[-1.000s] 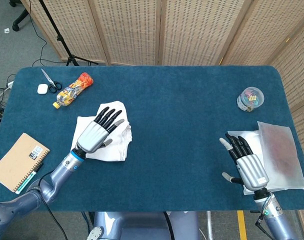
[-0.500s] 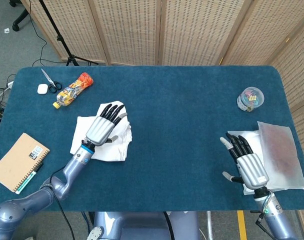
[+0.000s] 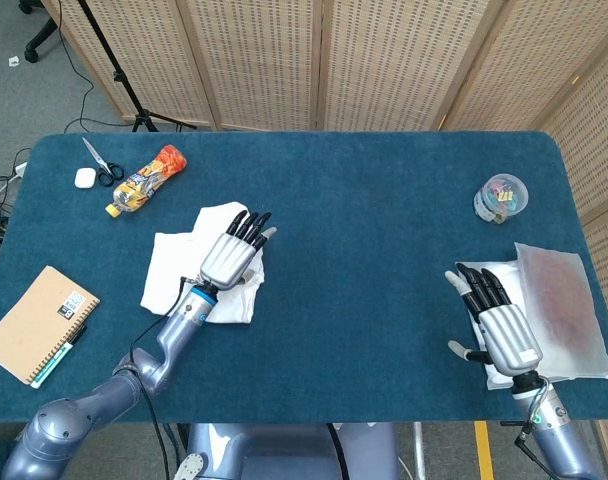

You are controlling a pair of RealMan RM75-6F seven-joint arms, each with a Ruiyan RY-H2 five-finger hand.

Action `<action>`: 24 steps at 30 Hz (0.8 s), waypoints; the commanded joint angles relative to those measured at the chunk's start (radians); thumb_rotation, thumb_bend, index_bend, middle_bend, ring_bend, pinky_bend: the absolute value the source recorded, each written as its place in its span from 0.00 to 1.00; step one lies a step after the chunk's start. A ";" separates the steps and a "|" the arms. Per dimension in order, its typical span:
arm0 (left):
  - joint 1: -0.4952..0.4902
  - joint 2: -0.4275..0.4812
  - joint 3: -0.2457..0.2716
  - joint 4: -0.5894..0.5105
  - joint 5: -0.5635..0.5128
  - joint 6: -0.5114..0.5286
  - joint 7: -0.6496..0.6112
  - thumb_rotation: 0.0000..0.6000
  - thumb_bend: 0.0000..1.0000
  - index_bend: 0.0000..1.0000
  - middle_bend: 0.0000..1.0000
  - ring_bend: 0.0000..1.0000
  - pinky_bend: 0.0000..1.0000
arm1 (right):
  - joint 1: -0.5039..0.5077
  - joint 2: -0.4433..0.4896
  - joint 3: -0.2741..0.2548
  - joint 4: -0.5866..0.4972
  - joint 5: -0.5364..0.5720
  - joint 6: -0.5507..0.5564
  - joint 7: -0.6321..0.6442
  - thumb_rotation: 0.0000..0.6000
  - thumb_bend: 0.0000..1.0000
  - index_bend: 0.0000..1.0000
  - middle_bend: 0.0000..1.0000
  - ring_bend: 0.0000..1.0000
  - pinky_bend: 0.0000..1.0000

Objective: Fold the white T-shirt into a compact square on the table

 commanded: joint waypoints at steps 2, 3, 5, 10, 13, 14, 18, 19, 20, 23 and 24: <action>-0.003 -0.009 -0.004 0.014 -0.008 -0.002 0.001 1.00 0.20 0.00 0.00 0.00 0.00 | -0.001 0.002 0.000 -0.002 -0.003 0.005 0.002 1.00 0.00 0.00 0.00 0.00 0.00; -0.003 -0.008 -0.005 0.012 -0.008 0.003 -0.002 1.00 0.20 0.00 0.00 0.00 0.00 | -0.002 0.003 0.000 -0.003 -0.003 0.006 0.002 1.00 0.00 0.00 0.00 0.00 0.00; -0.001 -0.001 -0.006 0.003 -0.006 0.018 -0.011 1.00 0.20 0.00 0.00 0.00 0.00 | -0.002 0.004 0.000 -0.004 -0.005 0.008 0.002 1.00 0.00 0.00 0.00 0.00 0.00; 0.010 0.047 -0.020 -0.059 -0.001 0.088 -0.039 1.00 0.16 0.00 0.00 0.00 0.00 | -0.002 0.004 -0.002 -0.006 -0.008 0.007 -0.002 1.00 0.00 0.00 0.00 0.00 0.00; 0.038 0.125 -0.042 -0.160 -0.007 0.153 -0.051 1.00 0.08 0.00 0.00 0.00 0.00 | -0.003 0.001 -0.005 -0.005 -0.013 0.009 -0.012 1.00 0.00 0.00 0.00 0.00 0.00; 0.049 0.154 -0.048 -0.201 -0.013 0.166 -0.050 1.00 0.04 0.00 0.00 0.00 0.00 | -0.004 0.001 -0.005 -0.005 -0.013 0.010 -0.017 1.00 0.00 0.00 0.00 0.00 0.00; 0.130 0.336 -0.064 -0.453 -0.047 0.211 -0.008 1.00 0.00 0.00 0.00 0.00 0.00 | -0.013 -0.001 0.002 -0.011 -0.001 0.021 -0.065 1.00 0.00 0.00 0.00 0.00 0.00; 0.154 0.386 -0.062 -0.520 -0.058 0.217 0.006 1.00 0.00 0.00 0.00 0.00 0.00 | -0.017 -0.002 0.006 -0.013 0.005 0.027 -0.084 1.00 0.00 0.00 0.00 0.00 0.00; 0.189 0.453 -0.058 -0.608 -0.072 0.227 0.023 1.00 0.00 0.00 0.00 0.00 0.00 | -0.021 -0.004 0.011 -0.018 0.011 0.035 -0.112 1.00 0.00 0.00 0.00 0.00 0.00; 0.282 0.606 -0.038 -0.787 -0.102 0.266 0.046 1.00 0.00 0.00 0.00 0.00 0.00 | -0.033 -0.008 0.023 -0.034 0.032 0.049 -0.170 1.00 0.00 0.00 0.00 0.00 0.00; 0.310 0.646 -0.031 -0.827 -0.107 0.282 0.042 1.00 0.00 0.00 0.00 0.00 0.00 | -0.036 -0.008 0.026 -0.040 0.040 0.051 -0.183 1.00 0.00 0.00 0.00 0.00 0.00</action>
